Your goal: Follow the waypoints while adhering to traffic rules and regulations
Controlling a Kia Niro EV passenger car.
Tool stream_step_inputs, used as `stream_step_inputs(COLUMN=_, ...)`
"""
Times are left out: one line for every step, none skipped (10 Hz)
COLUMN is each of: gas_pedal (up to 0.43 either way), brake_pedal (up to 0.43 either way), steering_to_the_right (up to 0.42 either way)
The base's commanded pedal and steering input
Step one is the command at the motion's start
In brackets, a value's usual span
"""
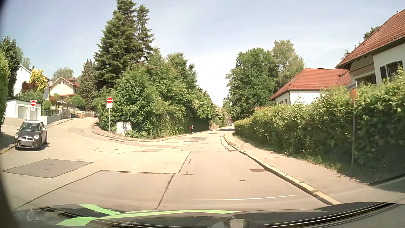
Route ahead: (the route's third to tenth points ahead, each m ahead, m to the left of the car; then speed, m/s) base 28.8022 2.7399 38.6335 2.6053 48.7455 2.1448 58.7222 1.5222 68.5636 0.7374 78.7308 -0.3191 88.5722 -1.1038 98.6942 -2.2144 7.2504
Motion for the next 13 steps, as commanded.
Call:
stream_step_inputs(gas_pedal=0.079, brake_pedal=0.000, steering_to_the_right=-0.011)
stream_step_inputs(gas_pedal=0.079, brake_pedal=0.000, steering_to_the_right=-0.015)
stream_step_inputs(gas_pedal=0.079, brake_pedal=0.000, steering_to_the_right=-0.017)
stream_step_inputs(gas_pedal=0.079, brake_pedal=0.000, steering_to_the_right=-0.020)
stream_step_inputs(gas_pedal=0.079, brake_pedal=0.000, steering_to_the_right=-0.023)
stream_step_inputs(gas_pedal=0.079, brake_pedal=0.000, steering_to_the_right=-0.026)
stream_step_inputs(gas_pedal=0.079, brake_pedal=0.000, steering_to_the_right=-0.025)
stream_step_inputs(gas_pedal=0.079, brake_pedal=0.000, steering_to_the_right=-0.025)
stream_step_inputs(gas_pedal=0.079, brake_pedal=0.000, steering_to_the_right=-0.024)
stream_step_inputs(gas_pedal=0.079, brake_pedal=0.000, steering_to_the_right=-0.023)
stream_step_inputs(gas_pedal=0.079, brake_pedal=0.000, steering_to_the_right=-0.023)
stream_step_inputs(gas_pedal=0.079, brake_pedal=0.000, steering_to_the_right=-0.023)
stream_step_inputs(gas_pedal=0.079, brake_pedal=0.000, steering_to_the_right=-0.021)
